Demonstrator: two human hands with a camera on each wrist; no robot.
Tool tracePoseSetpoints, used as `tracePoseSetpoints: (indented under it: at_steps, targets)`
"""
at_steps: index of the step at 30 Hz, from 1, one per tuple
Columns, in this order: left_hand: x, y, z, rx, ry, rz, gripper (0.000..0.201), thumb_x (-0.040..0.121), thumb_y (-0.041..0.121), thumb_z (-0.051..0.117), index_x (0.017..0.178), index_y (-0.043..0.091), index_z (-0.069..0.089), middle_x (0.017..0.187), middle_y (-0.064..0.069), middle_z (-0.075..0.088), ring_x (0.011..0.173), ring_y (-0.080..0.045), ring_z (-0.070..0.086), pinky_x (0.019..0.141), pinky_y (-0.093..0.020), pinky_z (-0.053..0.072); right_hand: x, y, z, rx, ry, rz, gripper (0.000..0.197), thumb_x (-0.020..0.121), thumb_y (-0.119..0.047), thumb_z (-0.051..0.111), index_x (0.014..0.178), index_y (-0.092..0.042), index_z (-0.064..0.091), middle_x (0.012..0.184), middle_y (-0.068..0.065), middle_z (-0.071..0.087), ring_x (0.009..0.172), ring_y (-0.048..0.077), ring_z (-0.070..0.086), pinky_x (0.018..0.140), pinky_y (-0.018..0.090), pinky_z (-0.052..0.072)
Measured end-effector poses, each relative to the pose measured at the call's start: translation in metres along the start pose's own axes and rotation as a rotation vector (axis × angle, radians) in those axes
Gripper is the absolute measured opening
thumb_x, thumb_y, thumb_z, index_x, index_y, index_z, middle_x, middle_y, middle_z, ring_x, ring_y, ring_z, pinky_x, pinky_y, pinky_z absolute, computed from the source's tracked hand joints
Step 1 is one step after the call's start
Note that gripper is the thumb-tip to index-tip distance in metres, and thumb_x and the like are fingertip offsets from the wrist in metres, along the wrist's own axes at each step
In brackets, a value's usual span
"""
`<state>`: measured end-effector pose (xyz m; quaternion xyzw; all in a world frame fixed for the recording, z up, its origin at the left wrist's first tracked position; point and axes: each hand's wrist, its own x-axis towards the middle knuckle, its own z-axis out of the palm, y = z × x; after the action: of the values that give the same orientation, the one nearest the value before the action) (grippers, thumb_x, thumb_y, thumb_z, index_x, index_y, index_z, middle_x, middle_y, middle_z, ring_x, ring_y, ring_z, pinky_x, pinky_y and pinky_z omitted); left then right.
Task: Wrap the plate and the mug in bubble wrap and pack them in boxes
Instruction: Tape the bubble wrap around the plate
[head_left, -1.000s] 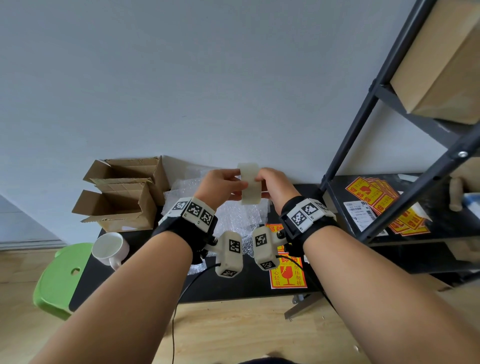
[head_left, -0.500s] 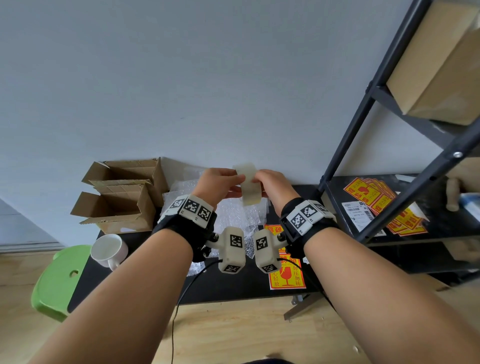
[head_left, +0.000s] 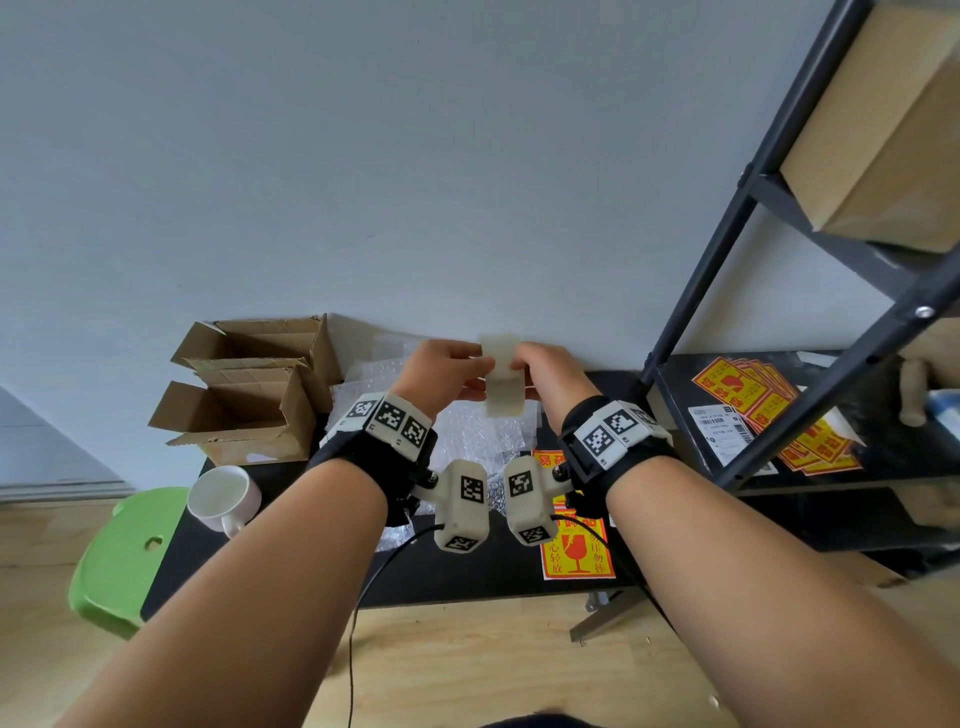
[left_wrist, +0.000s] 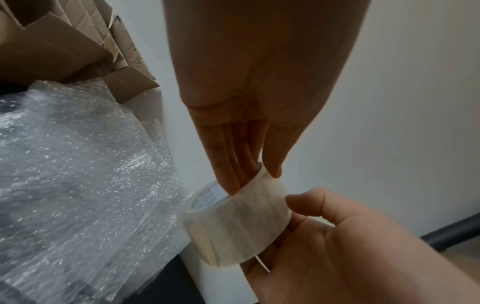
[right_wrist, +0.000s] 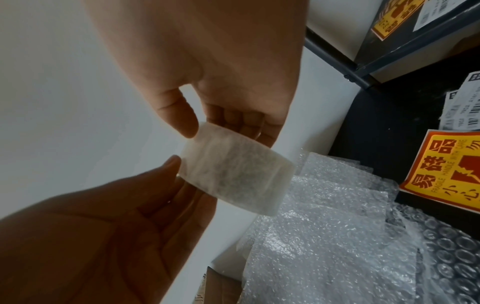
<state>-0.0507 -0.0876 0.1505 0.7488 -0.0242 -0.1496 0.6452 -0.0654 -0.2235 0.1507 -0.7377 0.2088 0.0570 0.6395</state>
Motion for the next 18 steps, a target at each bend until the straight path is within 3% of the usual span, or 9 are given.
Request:
tracePoseSetpoints:
  at_steps: [4,9,14,18]
  targets:
    - [0.001,0.001,0.001,-0.09,0.018,-0.062,0.02,0.089,0.001,0.063,0.109,-0.003,0.065,0.087,-0.015,0.069,0.072,-0.025,0.066,0.075,-0.033,0.06,0.002,0.0,-0.002,-0.026,0.013,0.0,0.015,0.086,-0.005,0.05,0.073,-0.01,0.055,0.087,0.011,0.055,0.086,0.026,0.055,0.085,0.039,0.05]
    - [0.002,-0.002,0.005,-0.161,0.043,-0.144,0.037,0.087,0.0,0.066,0.122,-0.004,0.055,0.088,-0.018,0.068,0.07,-0.026,0.067,0.07,-0.033,0.06,-0.001,0.004,-0.007,-0.046,-0.03,-0.027,0.012,0.085,-0.006,0.05,0.075,-0.009,0.056,0.089,0.011,0.055,0.086,0.025,0.054,0.081,0.036,0.047]
    - [0.004,-0.003,0.01,-0.195,0.078,-0.151,0.035,0.089,0.0,0.064,0.122,-0.005,0.054,0.086,-0.016,0.067,0.066,-0.024,0.067,0.063,-0.029,0.06,-0.002,0.003,-0.009,-0.098,-0.04,-0.017,0.013,0.085,-0.009,0.05,0.073,-0.012,0.055,0.086,0.009,0.055,0.084,0.025,0.053,0.078,0.034,0.044]
    - [0.007,-0.002,0.008,-0.244,0.139,-0.137,0.027,0.092,0.002,0.061,0.117,-0.006,0.056,0.082,-0.014,0.066,0.066,-0.023,0.065,0.061,-0.026,0.059,-0.004,0.004,-0.006,-0.151,-0.063,-0.009,0.013,0.082,-0.008,0.051,0.07,-0.013,0.055,0.087,0.01,0.055,0.086,0.026,0.052,0.083,0.04,0.046]
